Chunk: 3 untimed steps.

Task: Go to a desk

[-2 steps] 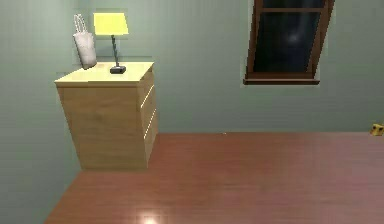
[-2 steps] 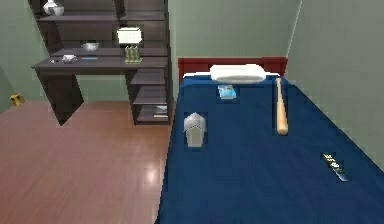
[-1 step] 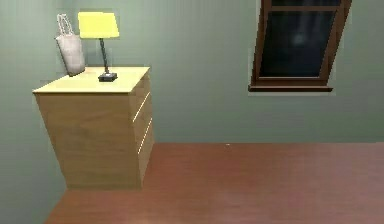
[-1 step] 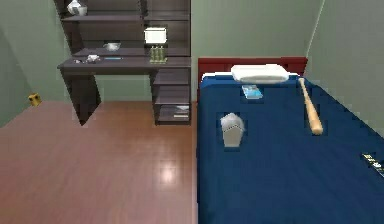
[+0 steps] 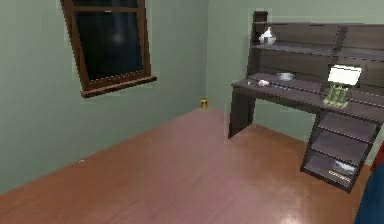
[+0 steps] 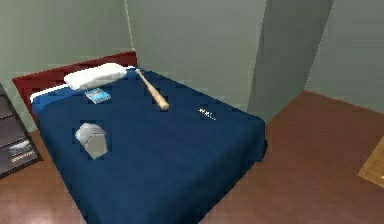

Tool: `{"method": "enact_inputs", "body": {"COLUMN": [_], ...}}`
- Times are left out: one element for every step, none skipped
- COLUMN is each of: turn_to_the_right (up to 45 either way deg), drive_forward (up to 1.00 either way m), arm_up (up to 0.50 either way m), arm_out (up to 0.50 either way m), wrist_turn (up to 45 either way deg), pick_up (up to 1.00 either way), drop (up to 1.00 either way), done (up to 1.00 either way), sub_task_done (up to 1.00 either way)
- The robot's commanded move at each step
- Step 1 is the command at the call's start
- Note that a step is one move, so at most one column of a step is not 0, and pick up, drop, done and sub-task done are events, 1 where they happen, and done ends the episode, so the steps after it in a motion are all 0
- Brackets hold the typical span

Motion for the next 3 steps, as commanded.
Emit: {"method": "enact_inputs", "body": {"turn_to_the_right": [18.0, 0.0, 24.0], "drive_forward": [0.00, 0.40, 0.00], "arm_up": [0.00, 0.00, 0.00], "arm_out": [0.00, 0.00, 0.00], "wrist_turn": [0.0, 0.0, 0.0], "pick_up": [0.00, 0.00, 0.00], "drop": [0.00, 0.00, 0.00], "done": [0.00, 0.00, 0.00], "sub_task_done": [0.00, 0.00, 0.00]}}
